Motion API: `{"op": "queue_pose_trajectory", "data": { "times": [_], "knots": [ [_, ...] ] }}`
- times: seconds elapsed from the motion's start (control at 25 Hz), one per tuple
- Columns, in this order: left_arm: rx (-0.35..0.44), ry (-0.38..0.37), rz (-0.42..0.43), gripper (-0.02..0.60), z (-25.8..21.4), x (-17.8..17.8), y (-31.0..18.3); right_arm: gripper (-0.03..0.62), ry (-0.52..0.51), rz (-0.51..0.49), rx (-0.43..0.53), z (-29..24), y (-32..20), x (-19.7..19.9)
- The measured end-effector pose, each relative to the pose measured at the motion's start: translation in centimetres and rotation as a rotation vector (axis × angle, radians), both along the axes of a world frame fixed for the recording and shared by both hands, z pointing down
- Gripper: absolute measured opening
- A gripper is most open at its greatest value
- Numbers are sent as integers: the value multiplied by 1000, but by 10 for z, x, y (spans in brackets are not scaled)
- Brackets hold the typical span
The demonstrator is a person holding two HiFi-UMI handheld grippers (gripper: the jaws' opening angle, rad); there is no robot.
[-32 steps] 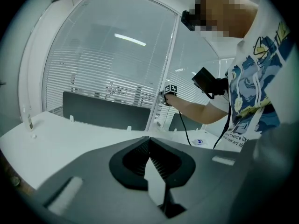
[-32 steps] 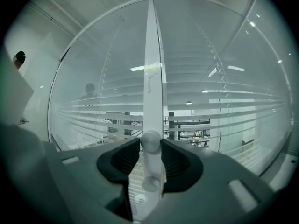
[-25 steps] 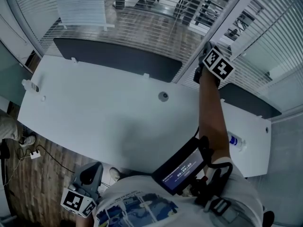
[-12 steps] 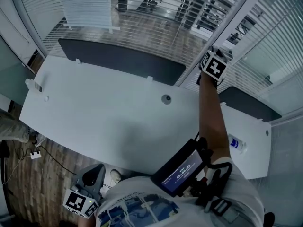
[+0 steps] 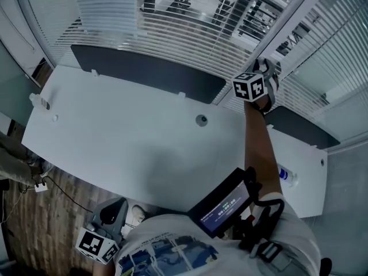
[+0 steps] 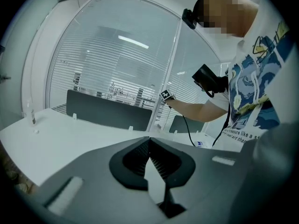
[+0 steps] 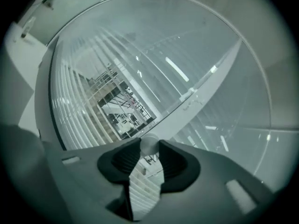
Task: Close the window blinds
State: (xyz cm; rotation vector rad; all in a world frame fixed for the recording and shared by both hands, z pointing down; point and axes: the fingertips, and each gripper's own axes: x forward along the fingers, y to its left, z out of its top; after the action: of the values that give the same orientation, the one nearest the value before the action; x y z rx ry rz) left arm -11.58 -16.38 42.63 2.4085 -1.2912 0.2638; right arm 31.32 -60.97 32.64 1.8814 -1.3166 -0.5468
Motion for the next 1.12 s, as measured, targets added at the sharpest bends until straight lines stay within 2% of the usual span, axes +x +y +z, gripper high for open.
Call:
{"op": "queue_pose_trajectory", "data": {
  "times": [0.08,0.12,0.16,0.24,0.32,0.44,0.48,0.56,0.64,0.72,0.76,0.96,1.12],
  "knots": [
    [1,-1,7,2,0,2,0,123,90,-3,-15,1,0,0],
    [0,-2,10,2,1,3,-1,123,84,-12,-12,2,0,-1],
    [0,-2,12,2,1,3,-1,123,31,-29,2,1,0,-1],
    [0,-3,15,2,1,4,-2,124,-204,-79,56,-3,3,-1],
    [1,-3,17,2,1,5,-1,124,-528,-128,121,-6,7,0],
    [1,-3,19,2,3,3,-1,124,-1038,-154,202,-2,11,8],
    [1,-3,19,2,4,3,-1,124,-1178,-158,220,-1,11,9],
    [0,-3,21,2,5,3,0,124,-1357,-159,246,-1,11,11],
    [0,-3,25,2,6,4,0,124,-1439,-149,263,-2,11,14],
    [1,-2,25,2,5,4,1,123,-1423,-127,251,-3,11,16],
    [1,-1,23,2,4,3,1,123,-1365,-110,232,-4,11,16],
    [-5,1,13,2,3,3,2,123,-990,-33,147,-5,10,16],
    [-11,6,6,2,5,-1,3,123,-569,-10,71,-6,5,4]
  ]
}}
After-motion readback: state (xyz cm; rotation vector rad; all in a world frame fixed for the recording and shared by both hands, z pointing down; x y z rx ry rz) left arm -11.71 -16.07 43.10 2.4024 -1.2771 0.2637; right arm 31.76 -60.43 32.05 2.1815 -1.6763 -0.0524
